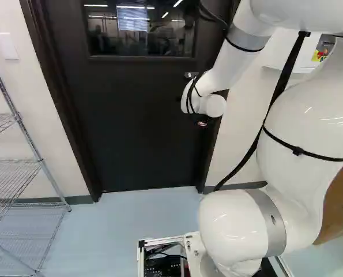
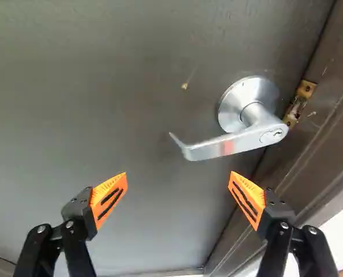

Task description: Open the door and move inside

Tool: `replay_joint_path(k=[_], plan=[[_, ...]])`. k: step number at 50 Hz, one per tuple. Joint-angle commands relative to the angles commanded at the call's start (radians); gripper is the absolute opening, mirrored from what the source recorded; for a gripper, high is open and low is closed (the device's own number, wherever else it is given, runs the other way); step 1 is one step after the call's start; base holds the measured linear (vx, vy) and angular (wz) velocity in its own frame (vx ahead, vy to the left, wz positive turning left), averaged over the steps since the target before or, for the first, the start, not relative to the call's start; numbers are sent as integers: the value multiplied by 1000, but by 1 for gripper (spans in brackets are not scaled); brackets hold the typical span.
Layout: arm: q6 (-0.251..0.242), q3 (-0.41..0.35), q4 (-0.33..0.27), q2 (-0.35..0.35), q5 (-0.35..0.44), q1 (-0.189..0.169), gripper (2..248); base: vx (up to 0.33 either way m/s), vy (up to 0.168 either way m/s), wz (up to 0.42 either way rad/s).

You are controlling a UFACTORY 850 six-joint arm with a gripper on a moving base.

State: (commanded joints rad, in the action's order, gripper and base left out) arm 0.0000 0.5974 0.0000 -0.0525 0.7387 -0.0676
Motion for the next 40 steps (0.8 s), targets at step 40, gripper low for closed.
replay_joint_path(k=[40], plan=[[0,62,95,-86,0,2,247,0,0,0]])
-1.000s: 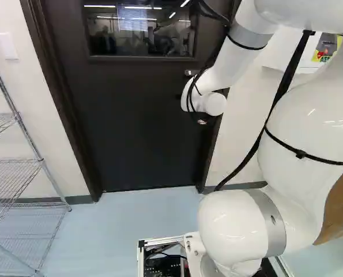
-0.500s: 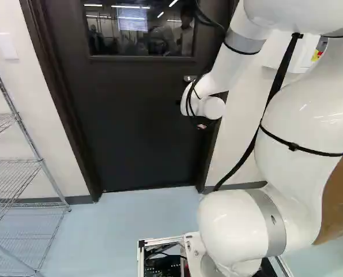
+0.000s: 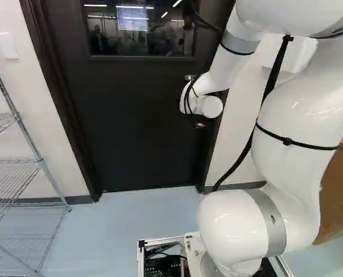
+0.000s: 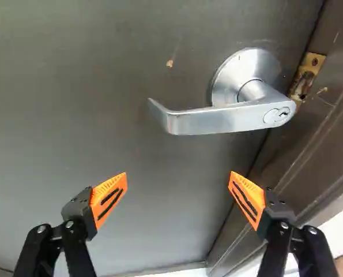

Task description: Open the door and move inside

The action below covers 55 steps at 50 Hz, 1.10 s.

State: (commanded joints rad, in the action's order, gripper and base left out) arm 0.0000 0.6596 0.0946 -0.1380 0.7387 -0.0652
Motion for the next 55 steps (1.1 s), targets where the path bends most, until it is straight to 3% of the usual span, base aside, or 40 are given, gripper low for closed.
replay_joint_path(k=[15,55], plan=[[0,80,85,-72,0,3,247,0,0,0],[0,304,91,-261,0,5,247,0,0,0]])
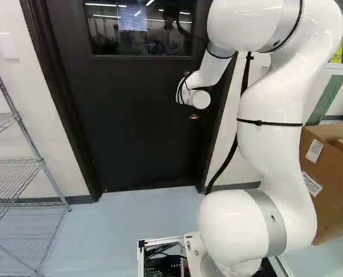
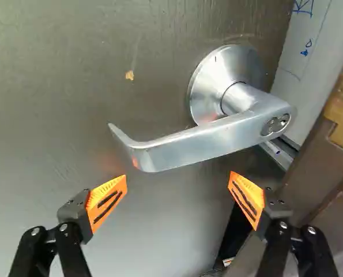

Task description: Open the door and move inside

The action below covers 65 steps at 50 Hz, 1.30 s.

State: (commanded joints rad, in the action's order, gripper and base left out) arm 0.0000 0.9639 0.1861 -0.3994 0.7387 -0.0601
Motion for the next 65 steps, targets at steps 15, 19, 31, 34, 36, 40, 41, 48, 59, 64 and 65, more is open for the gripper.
replay_joint_path(k=[15,19,31,34,36,40,41,48,59,64,65], plan=[[0,88,1,-70,0,1,247,0,0,0],[0,111,6,-89,0,2,247,0,0,0],[0,182,39,-144,-1,11,247,0,0,0],[0,200,48,-157,-2,14,247,0,0,0],[0,212,55,-166,-3,17,247,0,0,0],[0,232,63,-182,-5,23,247,0,0,0],[0,236,64,-185,-5,25,247,0,0,0],[0,234,67,-183,-6,39,247,0,0,0],[0,176,61,-139,-6,53,247,0,0,0],[0,152,38,-120,-6,61,247,0,0,0],[0,148,31,-117,-6,63,247,0,0,0]])
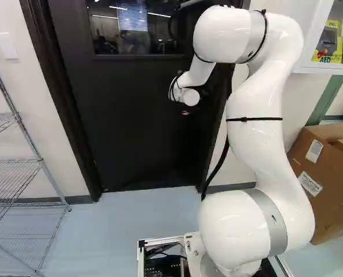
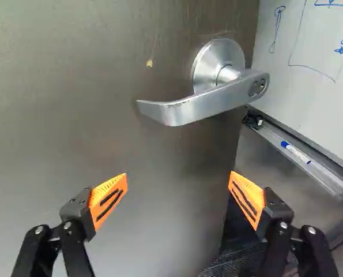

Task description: Open the door and move inside

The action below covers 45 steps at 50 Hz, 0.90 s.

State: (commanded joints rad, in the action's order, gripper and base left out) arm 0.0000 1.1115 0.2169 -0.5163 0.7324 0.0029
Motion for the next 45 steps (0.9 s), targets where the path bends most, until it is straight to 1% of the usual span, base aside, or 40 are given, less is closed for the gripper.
replay_joint_path(k=[12,21,26,33,45], plan=[[0,-22,-112,17,-5,29,247,0,0,0],[0,-8,-202,6,-20,51,247,0,0,0],[0,8,-242,-6,-26,63,247,0,0,0],[0,41,-262,-31,-29,77,247,0,0,0],[0,115,-266,-88,-30,88,247,0,0,0]])
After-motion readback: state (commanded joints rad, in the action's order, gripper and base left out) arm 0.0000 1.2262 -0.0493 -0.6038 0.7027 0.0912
